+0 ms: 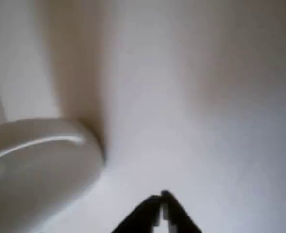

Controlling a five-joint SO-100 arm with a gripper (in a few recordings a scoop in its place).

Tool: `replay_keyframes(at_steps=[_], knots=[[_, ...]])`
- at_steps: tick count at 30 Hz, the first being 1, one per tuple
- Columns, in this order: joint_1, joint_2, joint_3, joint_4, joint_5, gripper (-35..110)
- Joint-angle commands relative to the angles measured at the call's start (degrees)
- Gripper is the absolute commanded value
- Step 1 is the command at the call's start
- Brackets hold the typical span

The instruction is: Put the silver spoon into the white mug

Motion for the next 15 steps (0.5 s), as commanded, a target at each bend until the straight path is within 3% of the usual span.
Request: replay_keyframes(at_steps=[1, 7, 11, 15], knots=[[-0.62, 0.62, -0.62, 0.18, 0.53, -1], [3.25, 0.62, -1.67, -5.36, -0.26, 6], [12.74, 0.62, -10.81, -5.36, 2.9, 18], [12.66, -8.09, -20.92, -5.1, 5.98, 23]])
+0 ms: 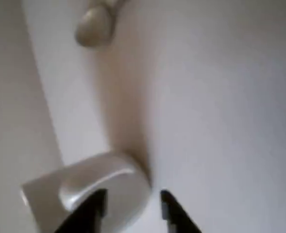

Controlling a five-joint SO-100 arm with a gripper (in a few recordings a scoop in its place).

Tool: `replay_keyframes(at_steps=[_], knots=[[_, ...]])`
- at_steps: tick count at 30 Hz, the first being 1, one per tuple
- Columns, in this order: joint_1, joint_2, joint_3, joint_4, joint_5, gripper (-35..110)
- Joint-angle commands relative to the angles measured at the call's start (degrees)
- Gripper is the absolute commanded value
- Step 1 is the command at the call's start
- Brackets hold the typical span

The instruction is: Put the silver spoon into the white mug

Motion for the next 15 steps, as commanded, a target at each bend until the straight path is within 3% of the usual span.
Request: replay_keyframes(at_steps=[1, 5, 8, 15], knots=[[3.6, -12.22, -18.9, -1.58, 5.98, 23], [7.03, -45.7, -41.66, 1.85, 15.38, 24], [9.32, -68.55, -60.12, 9.93, 21.36, 24], [13.97, -92.29, -75.23, 13.54, 28.3, 24]])
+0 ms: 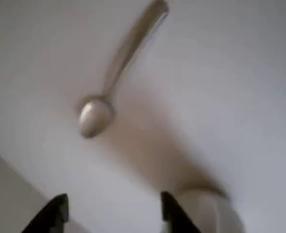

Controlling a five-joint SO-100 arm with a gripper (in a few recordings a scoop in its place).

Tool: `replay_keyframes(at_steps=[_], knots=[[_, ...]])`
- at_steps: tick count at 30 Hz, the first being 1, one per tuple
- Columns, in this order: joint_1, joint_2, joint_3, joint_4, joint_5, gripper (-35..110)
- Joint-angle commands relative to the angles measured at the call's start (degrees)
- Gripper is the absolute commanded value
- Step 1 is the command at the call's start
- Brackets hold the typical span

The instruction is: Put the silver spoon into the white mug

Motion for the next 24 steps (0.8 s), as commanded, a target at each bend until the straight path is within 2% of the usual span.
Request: replay_keyframes(at_steps=[1, 10, 24], knots=[[2.9, -17.05, -13.1, 1.67, 4.22, 24], [6.15, -38.85, -28.92, 2.99, 5.01, 23], [9.23, -56.34, -50.89, 9.23, 4.57, 23]])
